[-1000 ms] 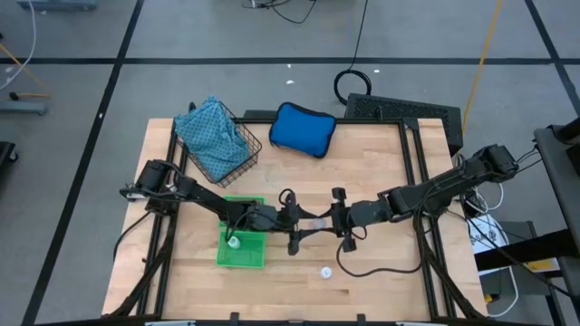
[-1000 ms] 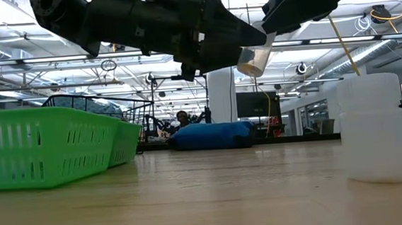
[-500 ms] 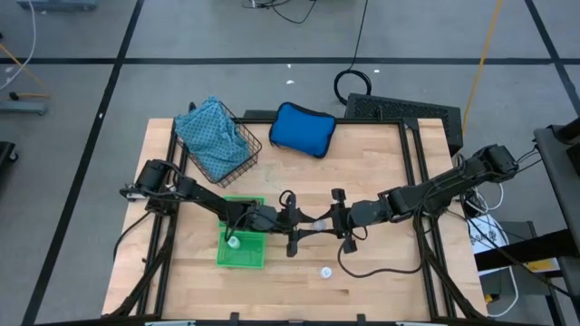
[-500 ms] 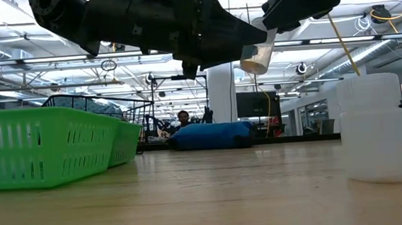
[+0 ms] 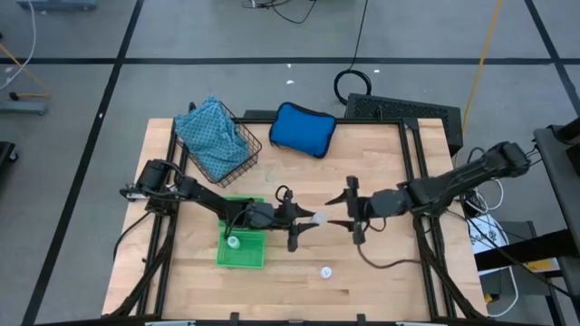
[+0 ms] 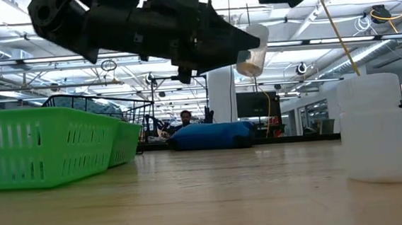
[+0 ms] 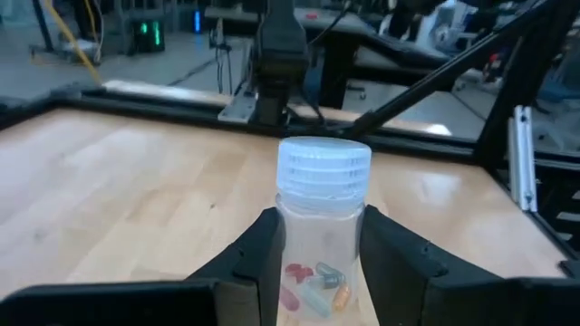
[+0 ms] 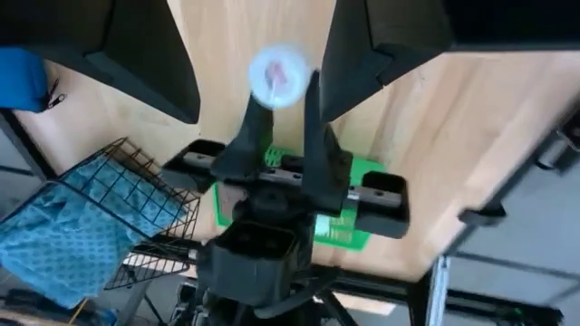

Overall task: Pick & Place Medicine items
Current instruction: Put the right white pill bottle into the bottom green basket

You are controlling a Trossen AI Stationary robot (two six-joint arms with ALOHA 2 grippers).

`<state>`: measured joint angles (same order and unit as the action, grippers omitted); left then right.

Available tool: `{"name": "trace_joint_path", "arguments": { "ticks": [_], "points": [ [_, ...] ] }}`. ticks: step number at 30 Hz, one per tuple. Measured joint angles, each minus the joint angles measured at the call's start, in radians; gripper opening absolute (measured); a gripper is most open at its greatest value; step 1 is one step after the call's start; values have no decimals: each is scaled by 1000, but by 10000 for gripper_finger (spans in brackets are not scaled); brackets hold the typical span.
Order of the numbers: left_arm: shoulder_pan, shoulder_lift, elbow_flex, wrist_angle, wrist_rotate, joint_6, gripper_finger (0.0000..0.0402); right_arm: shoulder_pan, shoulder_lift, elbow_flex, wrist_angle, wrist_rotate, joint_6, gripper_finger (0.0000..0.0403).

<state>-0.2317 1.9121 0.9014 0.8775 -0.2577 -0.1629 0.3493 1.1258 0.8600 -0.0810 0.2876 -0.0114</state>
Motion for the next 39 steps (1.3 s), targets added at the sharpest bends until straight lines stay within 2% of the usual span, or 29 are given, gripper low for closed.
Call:
{"name": "trace_joint_path", "arguments": {
  "ticks": [5, 9, 13, 20, 24, 28, 33, 36, 39],
  "points": [
    [-23, 0, -90, 183, 4, 65, 125, 1, -31, -16, 10, -2, 27, 215],
    [-39, 0, -138, 239, -2, 68, 124, 0, -19, -83, 98, -2, 50, 208],
    [-47, 0, -144, 248, -14, 60, 124, -3, 24, -194, 344, -3, 76, 205],
    [-52, 0, -144, 395, 21, 132, 124, -3, 148, -344, 780, -2, 51, 205],
    [-41, 0, -143, 418, 52, 133, 122, -3, 224, -349, 913, -11, 54, 215],
    [-34, 0, -143, 421, 56, 131, 122, -15, 314, -347, 1039, -102, 88, 247],
    [-32, 0, -142, 441, 77, 129, 122, -30, 402, -317, 1071, -107, 112, 289],
    [-32, 0, -141, 443, 80, 127, 122, -36, 432, -294, 1113, -107, 107, 295],
    [-32, 0, -141, 447, 87, 127, 122, -42, 451, -273, 1140, -105, 95, 282]
  ]
}}
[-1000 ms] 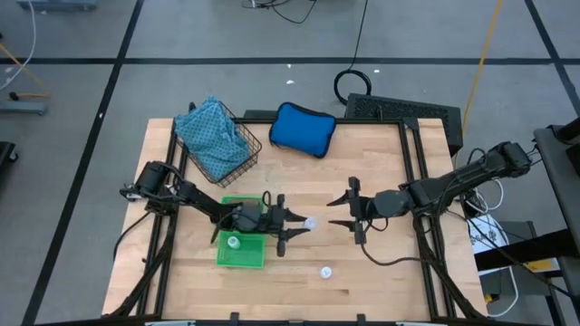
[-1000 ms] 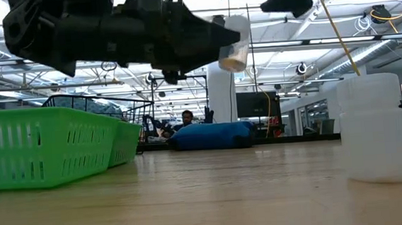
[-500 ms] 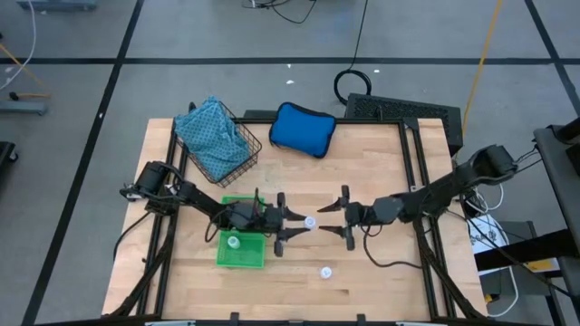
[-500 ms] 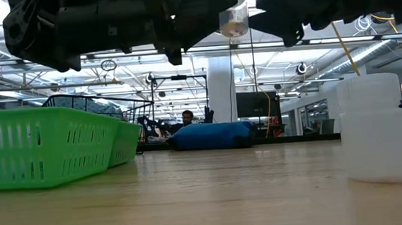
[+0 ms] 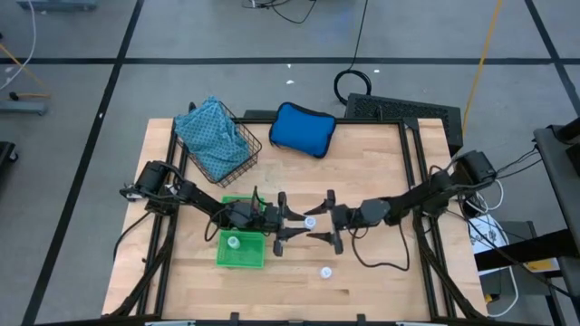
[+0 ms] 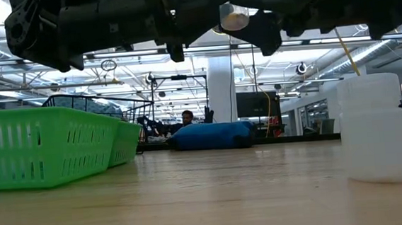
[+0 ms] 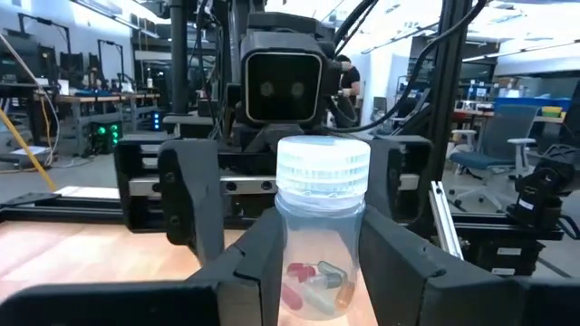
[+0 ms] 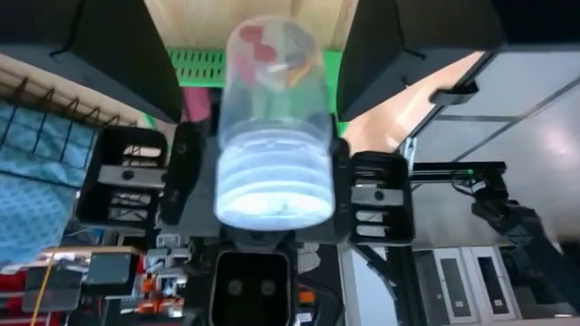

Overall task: Pick & Place Medicine items
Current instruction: Put the right white pill bottle into the bottom green basket

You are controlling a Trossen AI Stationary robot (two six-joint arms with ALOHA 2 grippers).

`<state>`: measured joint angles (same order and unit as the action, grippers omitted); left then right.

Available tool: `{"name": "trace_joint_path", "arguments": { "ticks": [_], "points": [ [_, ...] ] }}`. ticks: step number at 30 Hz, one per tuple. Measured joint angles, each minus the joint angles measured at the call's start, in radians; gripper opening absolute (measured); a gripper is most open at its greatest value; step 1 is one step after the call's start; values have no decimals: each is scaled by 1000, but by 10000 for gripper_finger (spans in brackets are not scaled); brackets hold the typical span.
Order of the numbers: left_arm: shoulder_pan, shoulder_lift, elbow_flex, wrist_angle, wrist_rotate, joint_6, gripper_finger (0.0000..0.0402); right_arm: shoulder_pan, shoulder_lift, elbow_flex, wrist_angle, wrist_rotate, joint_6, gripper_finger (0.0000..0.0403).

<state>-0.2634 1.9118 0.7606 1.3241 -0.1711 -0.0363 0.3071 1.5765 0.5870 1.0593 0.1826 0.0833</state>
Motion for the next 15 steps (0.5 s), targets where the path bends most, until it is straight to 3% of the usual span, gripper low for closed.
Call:
{"name": "trace_joint_path", "arguments": {
  "ticks": [8, 11, 15],
  "points": [
    [0, 0, 0, 18, 14, 1, 120, 0, 32, 24, 5, 4, -46, 184],
    [0, 0, -1, 24, 15, 2, 98, -1, 29, 24, -3, 17, -39, 139],
    [-6, 0, -1, 5, 1, -62, 120, -1, 29, 24, -13, 14, -35, 133]
  ]
}}
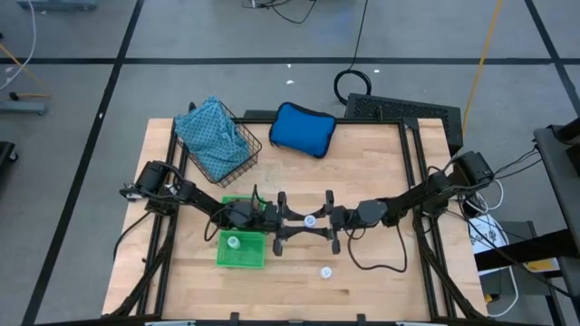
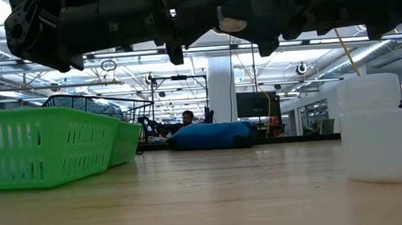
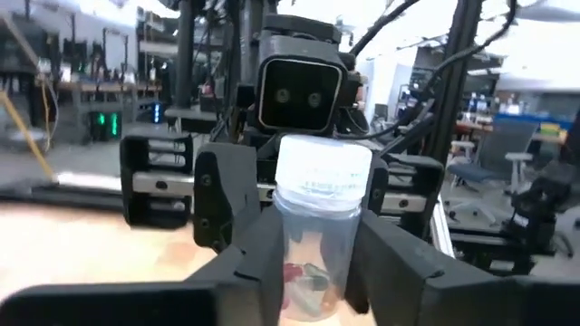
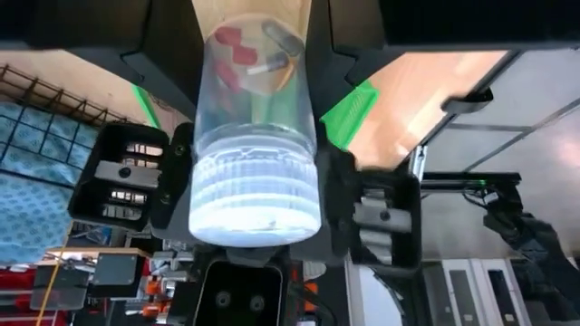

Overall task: Pick & Place Medicine items
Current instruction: Put the right white pill bottle into the bottom green basket

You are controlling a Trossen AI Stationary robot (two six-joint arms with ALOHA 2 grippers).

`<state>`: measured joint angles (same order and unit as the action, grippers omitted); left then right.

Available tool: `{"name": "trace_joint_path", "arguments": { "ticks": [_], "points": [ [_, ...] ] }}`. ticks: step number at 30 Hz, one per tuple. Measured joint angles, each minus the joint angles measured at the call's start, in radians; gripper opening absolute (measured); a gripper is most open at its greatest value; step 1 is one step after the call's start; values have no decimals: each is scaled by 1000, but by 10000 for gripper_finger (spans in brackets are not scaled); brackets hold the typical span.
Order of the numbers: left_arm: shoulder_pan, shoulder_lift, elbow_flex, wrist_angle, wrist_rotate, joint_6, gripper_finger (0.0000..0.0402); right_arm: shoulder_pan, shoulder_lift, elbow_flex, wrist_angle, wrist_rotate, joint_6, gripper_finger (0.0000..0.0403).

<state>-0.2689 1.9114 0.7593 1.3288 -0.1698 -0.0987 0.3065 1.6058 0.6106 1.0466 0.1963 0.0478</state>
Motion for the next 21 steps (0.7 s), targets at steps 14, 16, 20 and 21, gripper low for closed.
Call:
{"name": "trace_joint_path", "arguments": {
  "ticks": [14, 16, 20, 21],
  "points": [
    [4, -375, 294, -1278, -25, -224, 257, -14, 2, -1, -132, -17, 1, 133],
    [16, -355, 427, -1499, -27, -209, 257, -23, 1, -1, -142, -18, 20, 133],
    [43, -260, 647, -1740, -8, -161, 259, -32, 1, -1, -169, -17, 36, 133],
    [48, -233, 692, -1761, 8, -138, 259, -32, 1, 0, -171, -17, 36, 133]
  ]
}}
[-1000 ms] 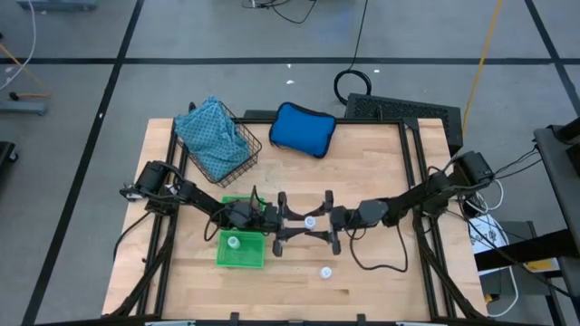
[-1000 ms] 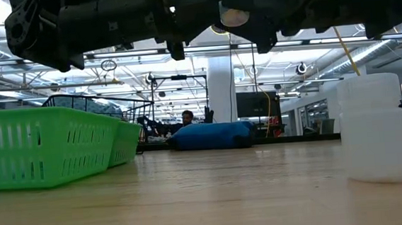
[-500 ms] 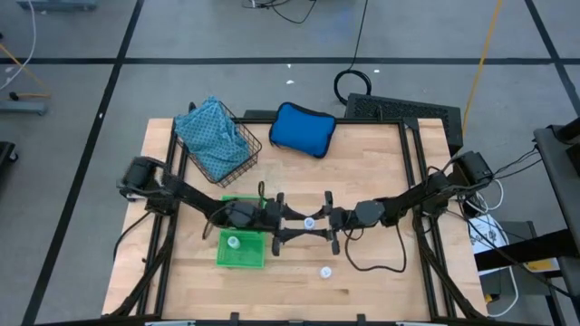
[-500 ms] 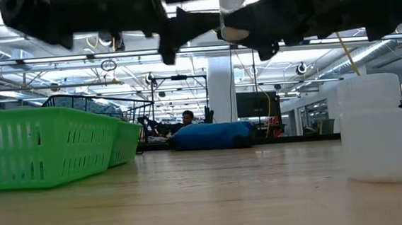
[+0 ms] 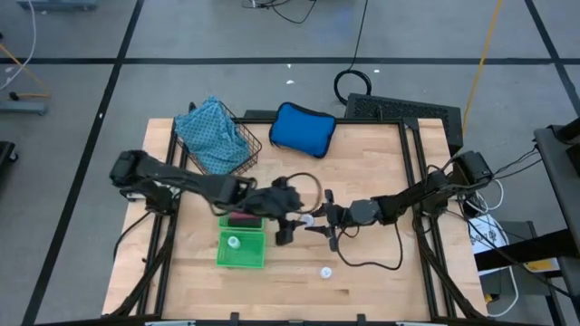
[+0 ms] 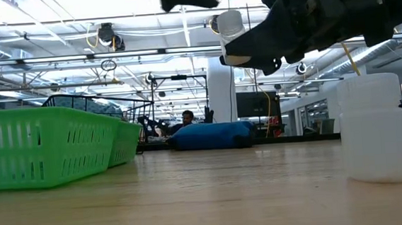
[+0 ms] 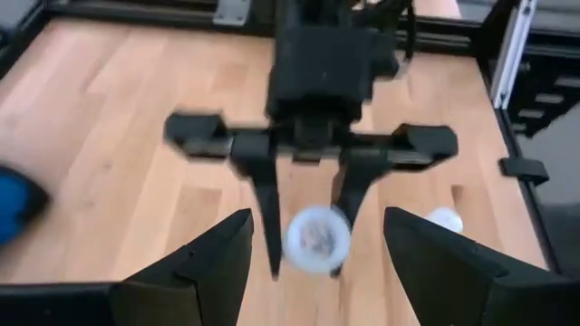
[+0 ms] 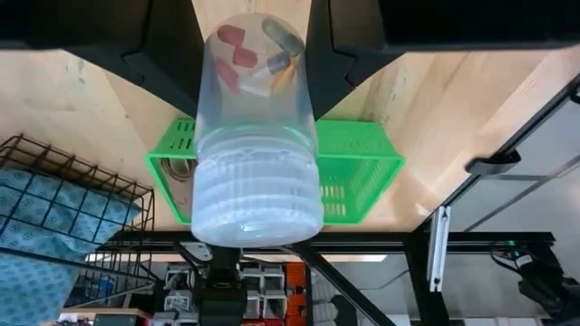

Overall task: Pick & Place Medicine items
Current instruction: Put the right white pill bottle into the bottom green basket

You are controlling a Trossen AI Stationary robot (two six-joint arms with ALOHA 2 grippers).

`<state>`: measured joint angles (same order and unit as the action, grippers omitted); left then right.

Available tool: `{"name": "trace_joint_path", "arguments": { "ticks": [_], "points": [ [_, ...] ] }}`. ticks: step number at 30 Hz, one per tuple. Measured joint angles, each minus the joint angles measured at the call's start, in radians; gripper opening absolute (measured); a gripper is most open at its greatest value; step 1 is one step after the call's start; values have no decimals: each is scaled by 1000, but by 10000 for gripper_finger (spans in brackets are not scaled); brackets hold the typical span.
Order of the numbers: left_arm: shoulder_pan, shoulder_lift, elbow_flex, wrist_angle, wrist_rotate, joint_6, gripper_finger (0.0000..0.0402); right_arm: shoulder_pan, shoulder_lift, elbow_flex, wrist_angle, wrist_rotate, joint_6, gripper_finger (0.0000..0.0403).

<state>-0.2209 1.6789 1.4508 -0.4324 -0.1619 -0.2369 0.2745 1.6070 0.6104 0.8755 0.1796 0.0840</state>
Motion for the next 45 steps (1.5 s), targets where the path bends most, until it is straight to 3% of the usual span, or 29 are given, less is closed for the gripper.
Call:
{"name": "trace_joint_path", "arguments": {
  "ticks": [4, 10, 17, 30, 38, 40, 45],
  "points": [
    [12, 105, 109, -88, 34, 74, 259, 0, 0, 0, -3, 0, 1, 133],
    [19, 187, 142, -118, 34, 86, 261, 2, 0, 0, -5, 0, 2, 133],
    [20, 195, 142, -117, 32, 112, 244, 2, 0, 0, -6, -1, 1, 133],
    [21, 181, 142, -117, 83, 120, 152, 2, 0, 0, -15, -2, 4, 133],
    [20, 175, 142, -125, 69, 123, 146, 2, -1, 0, -20, -2, 2, 133],
    [16, 161, 142, -146, 49, 104, 140, 2, -2, 1, -13, -2, -1, 150],
    [-26, 88, 144, -265, -11, 11, 140, 3, -19, -2, -58, -2, 1, 254]
  ]
}}
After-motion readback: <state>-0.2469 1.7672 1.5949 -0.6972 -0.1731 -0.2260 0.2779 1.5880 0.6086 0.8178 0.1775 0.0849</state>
